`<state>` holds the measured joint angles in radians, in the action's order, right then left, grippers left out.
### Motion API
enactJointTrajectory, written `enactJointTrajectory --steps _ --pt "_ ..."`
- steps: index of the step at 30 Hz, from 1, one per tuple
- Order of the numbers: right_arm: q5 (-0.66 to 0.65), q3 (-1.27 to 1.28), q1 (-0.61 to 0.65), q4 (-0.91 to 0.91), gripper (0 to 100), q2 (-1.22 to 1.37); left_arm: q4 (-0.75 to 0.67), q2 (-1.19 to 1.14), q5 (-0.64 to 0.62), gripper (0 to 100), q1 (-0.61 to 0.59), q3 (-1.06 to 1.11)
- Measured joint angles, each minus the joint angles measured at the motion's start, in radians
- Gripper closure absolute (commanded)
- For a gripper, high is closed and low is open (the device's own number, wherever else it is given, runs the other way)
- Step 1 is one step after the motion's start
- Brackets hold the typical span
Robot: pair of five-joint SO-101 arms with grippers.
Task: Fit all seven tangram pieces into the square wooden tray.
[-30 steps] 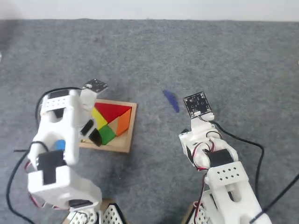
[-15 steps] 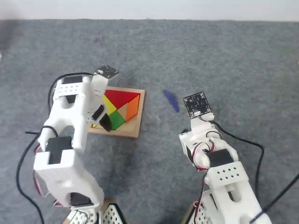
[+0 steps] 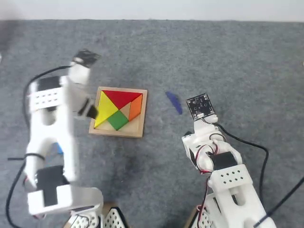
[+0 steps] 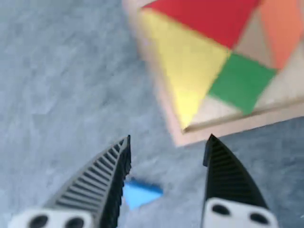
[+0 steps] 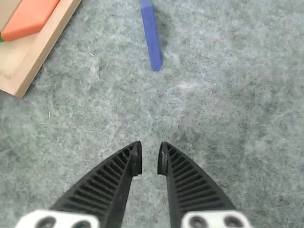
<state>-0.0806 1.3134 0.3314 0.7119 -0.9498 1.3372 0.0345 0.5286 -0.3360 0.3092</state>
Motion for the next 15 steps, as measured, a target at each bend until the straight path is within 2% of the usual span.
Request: enactJointTrajectory --steps 6,11,15 --pt "0.000 0.000 0.000 0.000 91.7 0.000 0.000 -0.080 -0.021 76 -0.198 0.051" --pt "0.000 0.000 0.000 0.000 91.7 0.000 0.000 -0.195 -0.141 76 -0.296 0.081" --pt "0.000 0.000 0.000 0.000 91.7 0.000 -0.003 -0.203 -0.229 76 -0.361 0.081"
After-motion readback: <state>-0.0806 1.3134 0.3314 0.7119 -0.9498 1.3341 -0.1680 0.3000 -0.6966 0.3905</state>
